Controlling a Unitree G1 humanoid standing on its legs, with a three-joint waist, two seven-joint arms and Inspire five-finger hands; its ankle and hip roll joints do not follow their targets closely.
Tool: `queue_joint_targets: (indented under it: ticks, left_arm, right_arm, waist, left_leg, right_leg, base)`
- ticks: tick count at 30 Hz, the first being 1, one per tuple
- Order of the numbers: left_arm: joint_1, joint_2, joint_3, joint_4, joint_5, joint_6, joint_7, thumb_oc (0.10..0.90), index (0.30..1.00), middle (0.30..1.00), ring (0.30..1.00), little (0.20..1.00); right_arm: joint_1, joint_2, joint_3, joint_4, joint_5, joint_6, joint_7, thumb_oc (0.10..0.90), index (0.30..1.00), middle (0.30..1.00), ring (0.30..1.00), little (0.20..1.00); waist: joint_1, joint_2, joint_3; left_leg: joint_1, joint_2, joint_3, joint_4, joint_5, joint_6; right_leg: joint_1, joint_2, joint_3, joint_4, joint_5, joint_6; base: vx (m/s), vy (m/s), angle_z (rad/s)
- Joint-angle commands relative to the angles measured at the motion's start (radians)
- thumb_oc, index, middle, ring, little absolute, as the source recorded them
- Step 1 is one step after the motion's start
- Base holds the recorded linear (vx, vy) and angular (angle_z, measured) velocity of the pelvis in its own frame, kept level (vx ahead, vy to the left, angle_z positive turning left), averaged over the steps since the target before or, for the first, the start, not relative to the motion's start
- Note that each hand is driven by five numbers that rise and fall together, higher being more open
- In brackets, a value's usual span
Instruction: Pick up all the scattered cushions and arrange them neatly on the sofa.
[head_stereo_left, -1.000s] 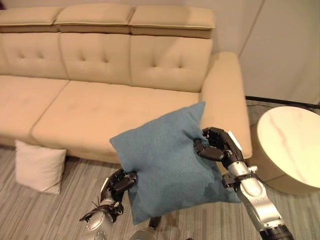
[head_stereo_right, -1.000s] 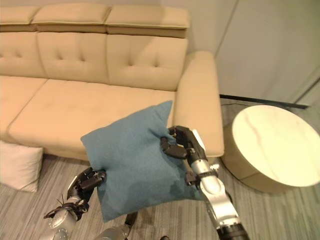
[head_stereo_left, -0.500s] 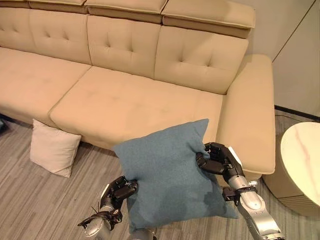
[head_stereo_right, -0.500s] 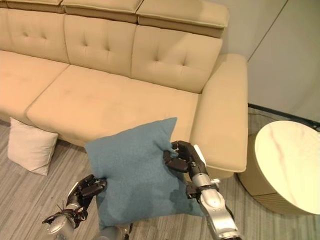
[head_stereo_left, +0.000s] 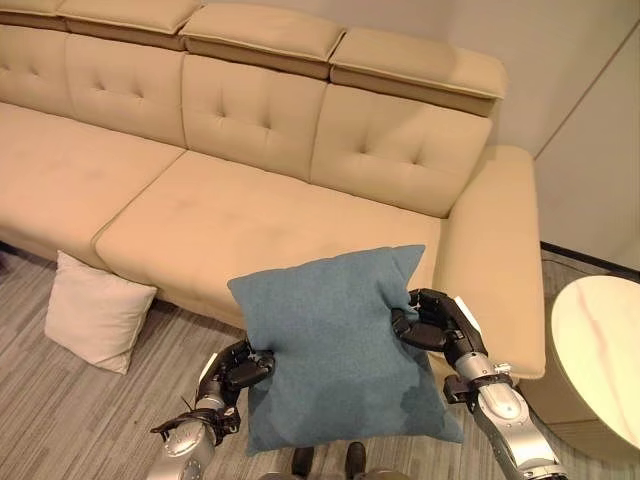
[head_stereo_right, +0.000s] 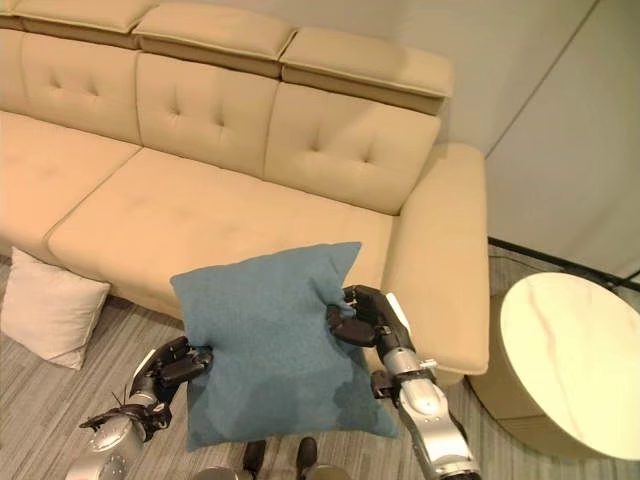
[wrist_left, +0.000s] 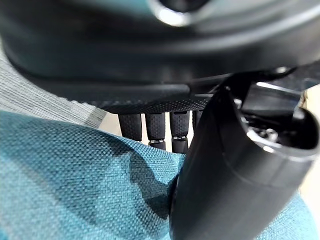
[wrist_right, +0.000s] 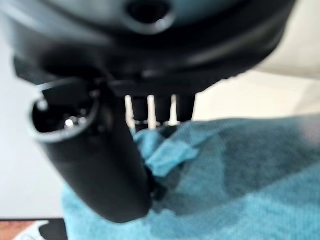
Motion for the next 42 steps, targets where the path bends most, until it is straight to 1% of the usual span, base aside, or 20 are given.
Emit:
queue_joint_targets:
  ticks: [1, 3, 4, 7, 8, 10, 12, 17, 18, 20, 23, 25, 27, 29, 31, 34, 37, 39, 41, 42]
  left_arm:
    - [-0.118, -0.068, -0.057, -0.14, 0.007, -0.117, -0.096, 0.4, 0.3, 0.3, 0.3, 0.3]
    - [-0.122, -0.078, -0.057, -0.137, -0.001, -0.118, -0.092, 0.4, 0.3, 0.3, 0.3, 0.3]
    - [-0.123, -0.079, -0.06, -0.132, 0.006, -0.113, -0.092, 0.4, 0.3, 0.3, 0.3, 0.3]
    - [-0.126, -0.077, -0.063, -0.134, 0.017, -0.107, -0.086, 0.4, 0.3, 0.3, 0.3, 0.3]
    - [-0.133, -0.074, -0.062, -0.136, 0.025, -0.107, -0.079, 0.4, 0.3, 0.3, 0.3, 0.3]
    - [-0.139, -0.071, -0.064, -0.139, 0.031, -0.109, -0.073, 0.4, 0.3, 0.3, 0.3, 0.3]
    - [-0.134, -0.071, -0.065, -0.14, 0.034, -0.108, -0.075, 0.4, 0.3, 0.3, 0.3, 0.3]
    - [-0.125, -0.049, -0.063, -0.163, 0.049, -0.107, -0.072, 0.4, 0.3, 0.3, 0.3, 0.3]
    - [-0.119, -0.04, -0.06, -0.172, 0.049, -0.105, -0.072, 0.4, 0.3, 0.3, 0.3, 0.3]
    - [-0.115, -0.039, -0.059, -0.175, 0.051, -0.104, -0.074, 0.4, 0.3, 0.3, 0.3, 0.3]
    - [-0.1, -0.03, -0.059, -0.187, 0.052, -0.104, -0.079, 0.4, 0.3, 0.3, 0.3, 0.3]
    - [-0.096, -0.028, -0.054, -0.188, 0.05, -0.11, -0.083, 0.4, 0.3, 0.3, 0.3, 0.3]
    - [-0.086, -0.032, -0.053, -0.183, 0.047, -0.112, -0.087, 0.4, 0.3, 0.3, 0.3, 0.3]
    - [-0.077, -0.035, -0.055, -0.179, 0.045, -0.109, -0.093, 0.4, 0.3, 0.3, 0.3, 0.3]
    - [-0.084, -0.038, -0.063, -0.173, 0.055, -0.107, -0.091, 0.4, 0.3, 0.3, 0.3, 0.3]
    - [-0.091, -0.047, -0.072, -0.167, 0.057, -0.111, -0.101, 0.4, 0.3, 0.3, 0.3, 0.3]
    - [-0.092, -0.055, -0.074, -0.163, 0.052, -0.107, -0.104, 0.4, 0.3, 0.3, 0.3, 0.3]
    - [-0.104, -0.061, -0.08, -0.164, 0.055, -0.106, -0.106, 0.4, 0.3, 0.3, 0.3, 0.3]
    - [-0.132, -0.068, -0.094, -0.157, 0.051, -0.107, -0.105, 0.4, 0.3, 0.3, 0.3, 0.3]
    - [-0.136, -0.07, -0.093, -0.153, 0.049, -0.108, -0.103, 0.4, 0.3, 0.3, 0.3, 0.3]
  right_arm:
    - [-0.078, -0.005, 0.006, -0.124, 0.035, -0.118, 0.018, 0.4, 0.3, 0.3, 0.3, 0.3]
    - [-0.078, -0.005, 0.002, -0.124, 0.039, -0.116, 0.013, 0.4, 0.3, 0.3, 0.3, 0.3]
    - [-0.076, -0.008, 0.001, -0.124, 0.034, -0.115, 0.013, 0.4, 0.3, 0.3, 0.3, 0.3]
    - [-0.078, -0.003, -0.002, -0.12, 0.03, -0.115, 0.005, 0.4, 0.3, 0.3, 0.3, 0.3]
    - [-0.085, 0.002, -0.002, -0.116, 0.033, -0.115, -0.005, 0.4, 0.3, 0.3, 0.3, 0.3]
    - [-0.092, 0.008, -0.003, -0.114, 0.035, -0.118, -0.015, 0.4, 0.3, 0.3, 0.3, 0.3]
    - [-0.097, 0.014, 0.0, -0.116, 0.028, -0.117, -0.013, 0.4, 0.3, 0.3, 0.3, 0.3]
    - [-0.084, 0.041, 0.013, -0.116, 0.024, -0.11, 0.0, 0.4, 0.3, 0.3, 0.3, 0.3]
    - [-0.08, 0.055, 0.022, -0.114, 0.015, -0.104, 0.011, 0.4, 0.3, 0.3, 0.3, 0.3]
    - [-0.08, 0.059, 0.024, -0.114, 0.013, -0.102, 0.015, 0.4, 0.3, 0.3, 0.3, 0.3]
    - [-0.089, 0.065, 0.035, -0.118, 0.003, -0.097, 0.028, 0.4, 0.3, 0.3, 0.3, 0.3]
    - [-0.089, 0.073, 0.04, -0.117, 0.002, -0.101, 0.035, 0.4, 0.3, 0.3, 0.3, 0.3]
    - [-0.089, 0.072, 0.044, -0.112, -0.003, -0.099, 0.04, 0.4, 0.3, 0.3, 0.3, 0.3]
    - [-0.091, 0.064, 0.047, -0.108, 0.001, -0.097, 0.045, 0.4, 0.3, 0.3, 0.3, 0.3]
    - [-0.089, 0.057, 0.055, -0.105, 0.008, -0.1, 0.042, 0.4, 0.3, 0.3, 0.3, 0.3]
    - [-0.072, 0.056, 0.045, -0.107, 0.011, -0.103, 0.039, 0.4, 0.3, 0.3, 0.3, 0.3]
    - [-0.067, 0.049, 0.037, -0.108, 0.013, -0.103, 0.036, 0.4, 0.3, 0.3, 0.3, 0.3]
    - [-0.053, 0.044, 0.027, -0.115, 0.027, -0.105, 0.034, 0.4, 0.3, 0.3, 0.3, 0.3]
    - [-0.054, 0.03, 0.011, -0.117, 0.039, -0.109, 0.021, 0.4, 0.3, 0.3, 0.3, 0.3]
    - [-0.058, 0.024, 0.011, -0.118, 0.039, -0.109, 0.018, 0.4, 0.3, 0.3, 0.3, 0.3]
  waist:
    - [-0.003, -0.039, -0.077]
    - [-0.007, -0.04, -0.07]
    - [-0.005, -0.04, -0.074]
    - [0.003, -0.044, -0.079]
    - [0.014, -0.044, -0.075]
    - [0.028, -0.043, -0.072]
    - [0.033, -0.032, -0.088]
    - [0.032, -0.036, -0.123]
    - [0.033, -0.033, -0.127]
    - [0.033, -0.028, -0.124]
    - [0.023, -0.011, -0.103]
    - [0.025, 0.003, -0.092]
    - [0.023, 0.008, -0.089]
    - [0.013, 0.009, -0.089]
    - [0.001, 0.0, -0.079]
    - [-0.006, -0.014, -0.087]
    - [-0.004, -0.014, -0.106]
    - [-0.011, -0.012, -0.114]
    - [-0.025, -0.018, -0.098]
    - [-0.025, -0.019, -0.095]
  left_leg:
    - [-0.066, -0.003, 0.096, 0.272, -0.216, -0.055]
    - [-0.119, 0.024, 0.152, 0.341, -0.214, -0.065]
    - [-0.135, 0.04, 0.179, 0.325, -0.206, -0.06]
    - [-0.179, 0.041, 0.183, 0.275, -0.165, -0.054]
    - [-0.233, 0.04, 0.184, 0.252, -0.115, -0.059]
    - [-0.272, 0.037, 0.191, 0.236, -0.092, -0.063]
    - [-0.233, 0.051, 0.189, 0.176, -0.079, -0.055]
    - [-0.153, 0.045, 0.2, 0.144, -0.089, -0.03]
    - [-0.111, 0.038, 0.208, 0.131, -0.107, -0.006]
    - [-0.095, 0.035, 0.209, 0.124, -0.111, 0.002]
    - [-0.066, 0.03, 0.21, 0.116, -0.12, 0.032]
    - [-0.051, 0.035, 0.213, 0.115, -0.13, 0.04]
    - [-0.024, 0.033, 0.207, 0.103, -0.139, 0.043]
    - [0.001, 0.026, 0.199, 0.082, -0.144, 0.044]
    - [0.03, 0.005, 0.187, 0.068, -0.155, 0.041]
    - [0.033, -0.012, 0.165, 0.073, -0.164, 0.033]
    - [0.044, -0.012, 0.161, 0.065, -0.168, 0.023]
    - [0.037, -0.008, 0.164, 0.092, -0.183, 0.0]
    - [-0.026, 0.008, 0.202, 0.221, -0.207, -0.042]
    - [-0.038, 0.015, 0.207, 0.25, -0.215, -0.047]
  right_leg:
    - [0.038, -0.03, -0.027, -0.018, -0.049, 0.063]
    - [0.054, -0.045, -0.047, -0.016, -0.061, 0.055]
    - [0.063, -0.045, -0.053, -0.02, -0.068, 0.053]
    - [0.078, -0.04, -0.045, -0.028, -0.077, 0.054]
    - [0.098, -0.03, -0.035, -0.036, -0.089, 0.051]
    - [0.118, -0.023, -0.022, -0.041, -0.101, 0.052]
    - [0.131, -0.015, -0.008, -0.041, -0.108, 0.056]
    - [0.14, -0.046, 0.022, 0.005, -0.123, 0.075]
    - [0.116, -0.063, 0.041, 0.086, -0.122, 0.097]
    - [0.1, -0.068, 0.049, 0.129, -0.12, 0.104]
    - [0.017, -0.089, 0.064, 0.287, -0.054, 0.14]
    - [-0.03, -0.102, 0.044, 0.352, -0.039, 0.151]
    - [-0.051, -0.104, 0.018, 0.329, -0.051, 0.14]
    - [-0.076, -0.073, 0.009, 0.263, -0.066, 0.121]
    - [-0.117, -0.047, -0.012, 0.158, -0.034, 0.111]
    - [-0.057, -0.028, 0.002, 0.064, -0.032, 0.1]
    - [-0.017, -0.022, 0.003, 0.017, -0.024, 0.091]
    - [0.013, -0.02, -0.01, -0.011, -0.026, 0.085]
    - [0.045, -0.038, -0.038, -0.033, -0.03, 0.077]
    - [0.05, -0.039, -0.037, -0.034, -0.032, 0.072]
  base:
    - [0.03, -0.058, 0.46]
    - [0.05, -0.001, 0.37]
    - [0.12, 0.016, 0.16]
    - [0.13, 0.026, 0.04]
    - [0.11, 0.033, 0.02]
    - [0.15, 0.083, -0.12]
    - [0.21, 0.139, -0.29]
    - [0.2, 0.18, -0.55]
    - [0.19, 0.274, -0.46]
    - [0.09, 0.165, -0.35]
    - [0.02, 0.128, -0.07]
    - [0.01, 0.102, -0.03]
    - [0.08, 0.053, -0.05]
    - [0.11, 0.016, -0.16]
    - [0.12, -0.018, -0.18]
    - [0.09, -0.059, 0.14]
    - [0.09, -0.048, 0.41]
    - [0.09, -0.066, 0.16]
    - [0.0, -0.061, 0.36]
    - [-0.01, -0.03, 0.5]
